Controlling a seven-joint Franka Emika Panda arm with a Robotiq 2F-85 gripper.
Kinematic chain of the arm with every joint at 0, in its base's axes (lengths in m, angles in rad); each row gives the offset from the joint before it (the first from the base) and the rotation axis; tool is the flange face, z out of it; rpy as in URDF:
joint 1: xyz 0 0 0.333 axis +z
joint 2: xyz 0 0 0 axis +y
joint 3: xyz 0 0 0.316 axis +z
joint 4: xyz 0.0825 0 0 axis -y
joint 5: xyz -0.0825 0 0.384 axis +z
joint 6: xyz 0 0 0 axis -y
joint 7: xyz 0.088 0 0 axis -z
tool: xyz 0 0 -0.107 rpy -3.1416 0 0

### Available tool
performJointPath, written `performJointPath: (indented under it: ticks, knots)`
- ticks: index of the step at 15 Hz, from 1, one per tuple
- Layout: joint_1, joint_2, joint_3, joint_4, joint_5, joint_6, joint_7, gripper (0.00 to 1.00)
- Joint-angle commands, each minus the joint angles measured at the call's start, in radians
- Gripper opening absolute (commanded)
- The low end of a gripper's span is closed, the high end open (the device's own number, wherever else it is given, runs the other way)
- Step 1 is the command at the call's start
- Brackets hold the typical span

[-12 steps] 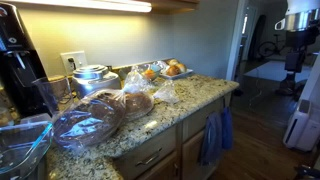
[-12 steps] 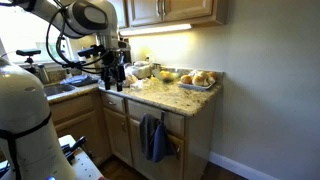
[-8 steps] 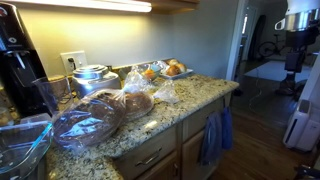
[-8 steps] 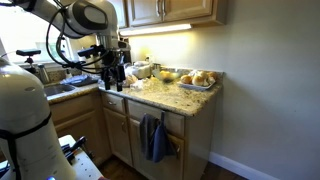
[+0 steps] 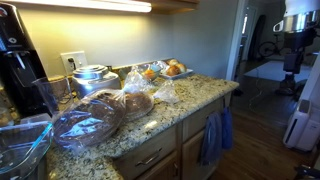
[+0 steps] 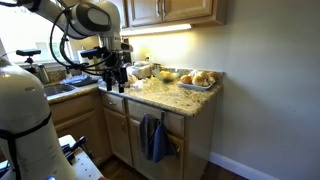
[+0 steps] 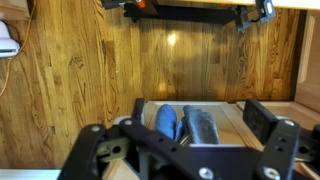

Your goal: Unhang one blue cloth from the hook on the bottom right drawer and place it on the countertop

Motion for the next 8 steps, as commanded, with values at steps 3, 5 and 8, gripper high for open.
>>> performJointPath:
  ticks: [3,5,8]
  knots:
    - [-0.017,0.189,-0.08,0.05,-0.034,0.138,-0.079,1.0]
    - [-0.018,0.268,-0.095,0.068,-0.047,0.202,-0.103,1.0]
    - [-0.019,0.388,-0.115,0.1,-0.054,0.286,-0.136,1.0]
